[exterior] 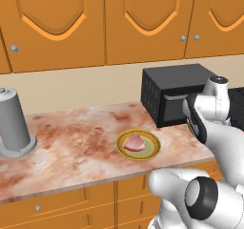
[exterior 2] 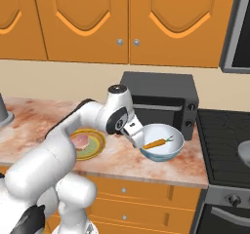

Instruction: Place the steak on the plate and place the carrot on the same plate.

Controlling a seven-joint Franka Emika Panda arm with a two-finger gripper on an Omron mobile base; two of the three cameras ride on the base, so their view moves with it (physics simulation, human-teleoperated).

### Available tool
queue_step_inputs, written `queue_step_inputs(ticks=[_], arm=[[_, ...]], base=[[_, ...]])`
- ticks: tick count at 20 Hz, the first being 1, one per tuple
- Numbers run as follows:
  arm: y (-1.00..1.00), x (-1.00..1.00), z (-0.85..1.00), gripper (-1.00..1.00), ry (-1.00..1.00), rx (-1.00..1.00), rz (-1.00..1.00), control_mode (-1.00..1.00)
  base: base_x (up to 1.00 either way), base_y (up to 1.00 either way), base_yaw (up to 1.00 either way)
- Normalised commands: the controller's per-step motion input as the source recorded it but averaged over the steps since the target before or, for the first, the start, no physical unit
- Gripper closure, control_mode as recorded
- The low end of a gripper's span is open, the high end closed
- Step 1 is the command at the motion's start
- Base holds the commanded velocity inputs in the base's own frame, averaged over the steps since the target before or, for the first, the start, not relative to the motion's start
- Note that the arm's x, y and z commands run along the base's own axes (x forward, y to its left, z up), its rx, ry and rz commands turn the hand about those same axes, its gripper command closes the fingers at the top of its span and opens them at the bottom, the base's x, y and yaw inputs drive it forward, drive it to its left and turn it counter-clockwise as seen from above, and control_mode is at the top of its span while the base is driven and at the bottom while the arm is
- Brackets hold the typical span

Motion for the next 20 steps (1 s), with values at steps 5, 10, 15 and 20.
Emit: queue_step_inputs(ticks=[5,10,15,20], arm=[[-0.88,0.29,0.00,-1.00,0.17,0.03,-0.18,-1.00],[-0.39,0.45,0.00,-1.00,0.13,0.04,-0.05,-1.00],[-0.32,0.50,-0.08,-1.00,0.04,0.17,0.02,-1.00],[-0.06,0.38,-0.28,-1.00,0.05,0.03,0.00,-1.00]], base=[[0.00,0.00,0.00],[0.00,0.00,0.00],[0.00,0.00,0.00],[0.00,0.00,0.00]])
